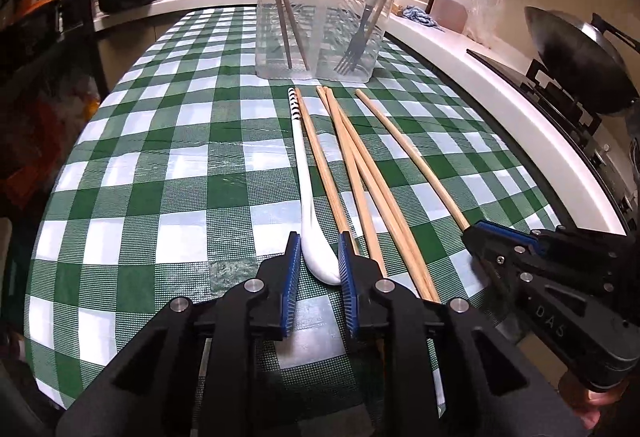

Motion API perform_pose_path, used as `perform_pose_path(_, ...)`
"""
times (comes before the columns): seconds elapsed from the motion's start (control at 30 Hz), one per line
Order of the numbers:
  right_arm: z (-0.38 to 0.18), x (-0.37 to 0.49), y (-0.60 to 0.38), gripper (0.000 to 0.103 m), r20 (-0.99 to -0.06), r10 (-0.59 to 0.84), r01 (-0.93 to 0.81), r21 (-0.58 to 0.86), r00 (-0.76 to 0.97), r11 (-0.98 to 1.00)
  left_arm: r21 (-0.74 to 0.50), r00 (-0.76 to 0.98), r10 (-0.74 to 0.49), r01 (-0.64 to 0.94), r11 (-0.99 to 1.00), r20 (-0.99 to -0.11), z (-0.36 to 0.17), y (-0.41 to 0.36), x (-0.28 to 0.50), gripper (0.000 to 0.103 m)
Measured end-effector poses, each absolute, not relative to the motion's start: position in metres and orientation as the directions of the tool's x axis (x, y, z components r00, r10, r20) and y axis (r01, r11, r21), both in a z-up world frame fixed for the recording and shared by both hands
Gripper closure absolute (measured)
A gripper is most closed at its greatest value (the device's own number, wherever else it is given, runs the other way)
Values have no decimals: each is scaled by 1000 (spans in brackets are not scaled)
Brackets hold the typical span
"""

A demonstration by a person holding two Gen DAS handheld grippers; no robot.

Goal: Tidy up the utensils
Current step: 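Grasp a chopstick with the right tool while the left tool grasps the white spoon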

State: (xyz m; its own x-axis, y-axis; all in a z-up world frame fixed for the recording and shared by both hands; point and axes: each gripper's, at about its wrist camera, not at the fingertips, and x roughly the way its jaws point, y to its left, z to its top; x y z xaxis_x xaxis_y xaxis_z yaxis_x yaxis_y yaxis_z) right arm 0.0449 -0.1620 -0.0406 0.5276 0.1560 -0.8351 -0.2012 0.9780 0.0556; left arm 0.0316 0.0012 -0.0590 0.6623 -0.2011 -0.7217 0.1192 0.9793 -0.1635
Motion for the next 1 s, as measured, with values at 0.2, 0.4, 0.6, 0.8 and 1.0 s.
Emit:
perform_pose_path(0.2, -40, 45, -162, 97, -834, 157, -201, 57, 528, 978, -143, 683, -140, 52, 988, -717, -58, 16, 29, 93)
perform_pose_path(0.4, -41, 46, -164, 97, -833, 157, -184, 68, 530, 981, -122, 700, -76, -15, 992, -710, -56, 34, 26, 93)
perform_pose_path(0.6, -41, 45, -164, 96, -830, 135, -167, 51, 542, 985, -84, 705, -48, -16, 996, -708, -57, 37, 24, 93)
perform_pose_path(0.8, -42, 43, -163, 96, -823, 122, -158, 39, 555, 987, -73, 709, -48, -4, 997, -704, -57, 35, 23, 93)
perform_pose_path(1.0, -42, 41, -161, 96, -815, 106, -153, 21, 570, 988, -53, 714, -43, 8, 999, -699, -58, 30, 22, 93)
